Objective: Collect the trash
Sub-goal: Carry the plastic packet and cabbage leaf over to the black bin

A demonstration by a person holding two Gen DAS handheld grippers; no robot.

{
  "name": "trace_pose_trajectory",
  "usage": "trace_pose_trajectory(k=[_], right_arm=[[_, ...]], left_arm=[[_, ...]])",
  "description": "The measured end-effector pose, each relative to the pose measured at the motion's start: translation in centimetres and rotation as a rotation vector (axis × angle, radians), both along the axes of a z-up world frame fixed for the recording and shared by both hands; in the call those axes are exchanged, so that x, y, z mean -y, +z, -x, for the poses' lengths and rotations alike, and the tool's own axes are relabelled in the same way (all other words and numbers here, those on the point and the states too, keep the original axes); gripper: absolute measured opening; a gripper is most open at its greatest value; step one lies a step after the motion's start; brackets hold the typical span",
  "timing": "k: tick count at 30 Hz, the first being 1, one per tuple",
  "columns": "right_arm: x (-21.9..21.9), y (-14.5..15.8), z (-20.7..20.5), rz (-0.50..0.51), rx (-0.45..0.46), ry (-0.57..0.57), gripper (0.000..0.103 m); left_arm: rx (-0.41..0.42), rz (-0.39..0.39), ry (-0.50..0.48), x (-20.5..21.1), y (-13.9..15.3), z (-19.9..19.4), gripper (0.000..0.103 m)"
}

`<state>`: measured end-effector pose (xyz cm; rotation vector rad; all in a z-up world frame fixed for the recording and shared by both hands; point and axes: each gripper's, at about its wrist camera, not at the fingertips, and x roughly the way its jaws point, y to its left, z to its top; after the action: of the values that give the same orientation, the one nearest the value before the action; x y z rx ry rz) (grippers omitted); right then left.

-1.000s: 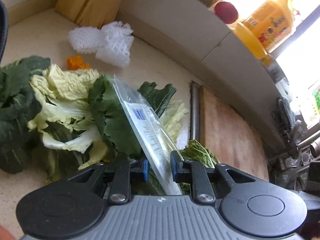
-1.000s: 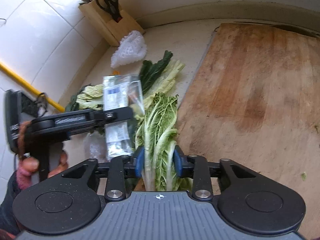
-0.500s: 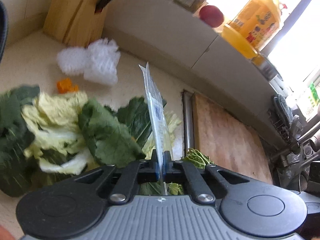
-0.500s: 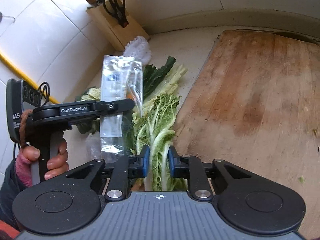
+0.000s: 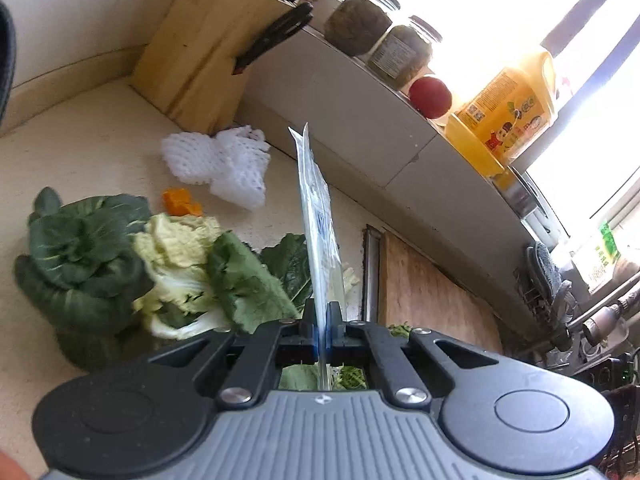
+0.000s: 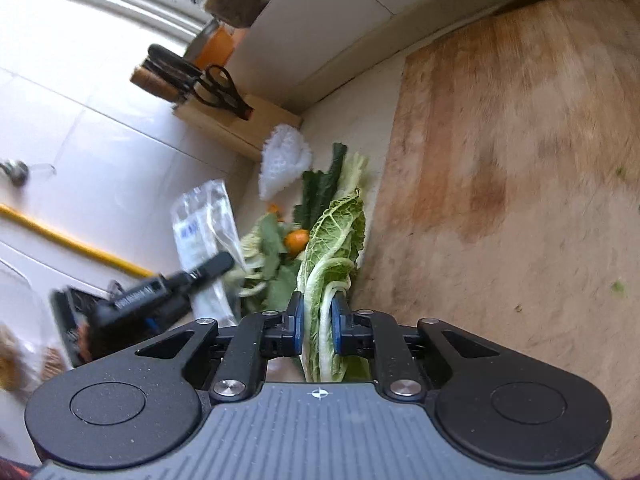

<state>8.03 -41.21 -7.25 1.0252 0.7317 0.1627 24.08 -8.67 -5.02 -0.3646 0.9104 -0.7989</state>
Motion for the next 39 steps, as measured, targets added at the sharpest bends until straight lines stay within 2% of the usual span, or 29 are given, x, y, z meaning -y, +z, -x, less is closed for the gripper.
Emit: trace_pose_trajectory(k=[7, 17, 30, 39], right_arm=[[1.3, -0.4, 0.1, -0.188, 0.091, -0.043, 0.018], [1.2, 0.5, -2.0, -0.224, 0.147, 0.019, 0.018], [1.2, 2.2, -5.1, -0.349, 0.247, 0.115, 0.018], [-0.5, 3.8, -6.6, -0.337, 0.283, 0.172, 0.018]], left_arm=[[0.031, 0.021, 0.092, -3.2, 1.7, 1.1, 0.003], [0.051, 0.001, 0.242, -7.2, 2.5, 3.8, 0.003], [0.066, -0.003, 0.336, -8.7, 2.9, 8.0, 0.003], [0.091, 0.005, 0.381, -9.9, 3.4, 9.6, 0.003]])
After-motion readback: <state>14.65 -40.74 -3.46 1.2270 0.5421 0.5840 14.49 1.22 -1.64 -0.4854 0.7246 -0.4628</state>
